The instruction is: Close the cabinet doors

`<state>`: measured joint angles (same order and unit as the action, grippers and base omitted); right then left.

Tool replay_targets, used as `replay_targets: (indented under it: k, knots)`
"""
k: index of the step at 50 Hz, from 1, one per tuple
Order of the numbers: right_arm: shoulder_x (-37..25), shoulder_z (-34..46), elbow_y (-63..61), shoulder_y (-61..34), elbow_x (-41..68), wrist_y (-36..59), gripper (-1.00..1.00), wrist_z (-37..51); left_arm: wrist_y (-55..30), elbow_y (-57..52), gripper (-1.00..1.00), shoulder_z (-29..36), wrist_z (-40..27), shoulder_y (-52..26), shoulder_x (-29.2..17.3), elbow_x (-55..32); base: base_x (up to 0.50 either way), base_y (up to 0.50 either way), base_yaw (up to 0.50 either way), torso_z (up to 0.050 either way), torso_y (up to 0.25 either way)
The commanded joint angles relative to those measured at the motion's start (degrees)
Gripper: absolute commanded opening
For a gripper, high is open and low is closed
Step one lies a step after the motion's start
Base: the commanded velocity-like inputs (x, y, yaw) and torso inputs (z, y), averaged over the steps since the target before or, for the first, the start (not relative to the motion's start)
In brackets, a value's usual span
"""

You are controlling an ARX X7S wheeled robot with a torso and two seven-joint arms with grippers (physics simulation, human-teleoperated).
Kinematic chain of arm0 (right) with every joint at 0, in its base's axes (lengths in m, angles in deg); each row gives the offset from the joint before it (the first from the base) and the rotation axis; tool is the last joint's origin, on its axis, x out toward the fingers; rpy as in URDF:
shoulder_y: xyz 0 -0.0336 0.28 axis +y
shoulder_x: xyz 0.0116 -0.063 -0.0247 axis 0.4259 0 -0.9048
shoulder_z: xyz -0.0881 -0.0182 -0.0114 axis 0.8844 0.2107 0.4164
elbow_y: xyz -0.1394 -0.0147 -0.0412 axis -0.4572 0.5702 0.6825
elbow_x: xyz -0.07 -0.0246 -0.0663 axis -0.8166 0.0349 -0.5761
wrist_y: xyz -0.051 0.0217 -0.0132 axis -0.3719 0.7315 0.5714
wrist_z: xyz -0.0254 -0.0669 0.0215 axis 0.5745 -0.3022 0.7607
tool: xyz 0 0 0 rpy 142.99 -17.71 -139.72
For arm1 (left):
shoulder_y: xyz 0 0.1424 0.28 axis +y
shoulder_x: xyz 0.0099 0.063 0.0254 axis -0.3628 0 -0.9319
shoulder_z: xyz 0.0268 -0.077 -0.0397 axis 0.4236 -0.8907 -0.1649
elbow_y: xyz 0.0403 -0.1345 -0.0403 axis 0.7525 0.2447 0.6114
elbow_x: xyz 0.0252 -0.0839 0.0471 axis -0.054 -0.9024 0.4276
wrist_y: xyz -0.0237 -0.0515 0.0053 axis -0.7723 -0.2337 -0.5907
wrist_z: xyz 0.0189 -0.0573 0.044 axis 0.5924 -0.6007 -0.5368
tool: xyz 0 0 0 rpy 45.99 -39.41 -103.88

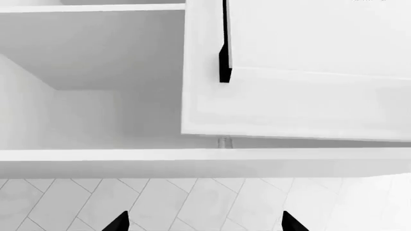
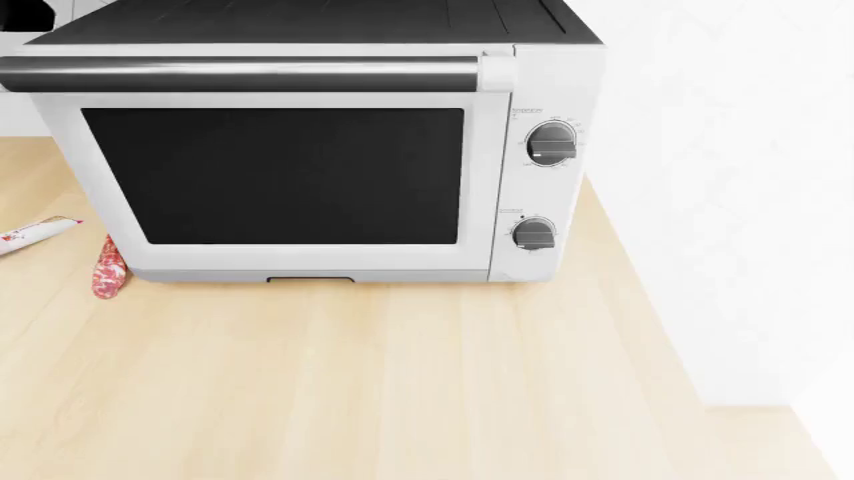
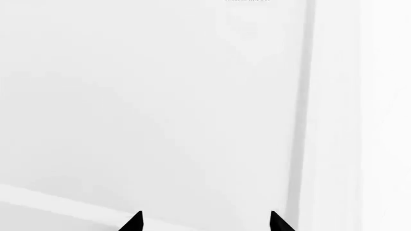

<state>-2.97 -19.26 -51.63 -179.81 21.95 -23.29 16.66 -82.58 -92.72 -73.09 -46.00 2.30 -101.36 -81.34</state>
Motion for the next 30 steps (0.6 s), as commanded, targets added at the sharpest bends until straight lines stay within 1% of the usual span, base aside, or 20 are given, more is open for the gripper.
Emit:
replay_targets:
  k: [1,9,30]
  knots:
    - [1.9,5.5,19.6,5.8,10.4,-0.5,1.00,-3.0,0.5,0.0,1.00,0.4,0.4,0.4,0.1,0.7,0.00,0.00,0.00,0.000,0.000]
    - [2.5,7.0,21.2,6.2,9.3,-0.6,1.00,-3.8,0.5,-0.1,1.00,0.7,-1.0,-0.4,-0.4,-1.1,0.00,0.00,0.00,0.000,0.000]
    - [4.7,9.5,26.2,7.3,7.0,-2.5,1.00,-5.1,1.2,0.1,1.00,1.4,-0.8,-0.2,-0.5,-0.5,0.00,0.00,0.00,0.000,0.000]
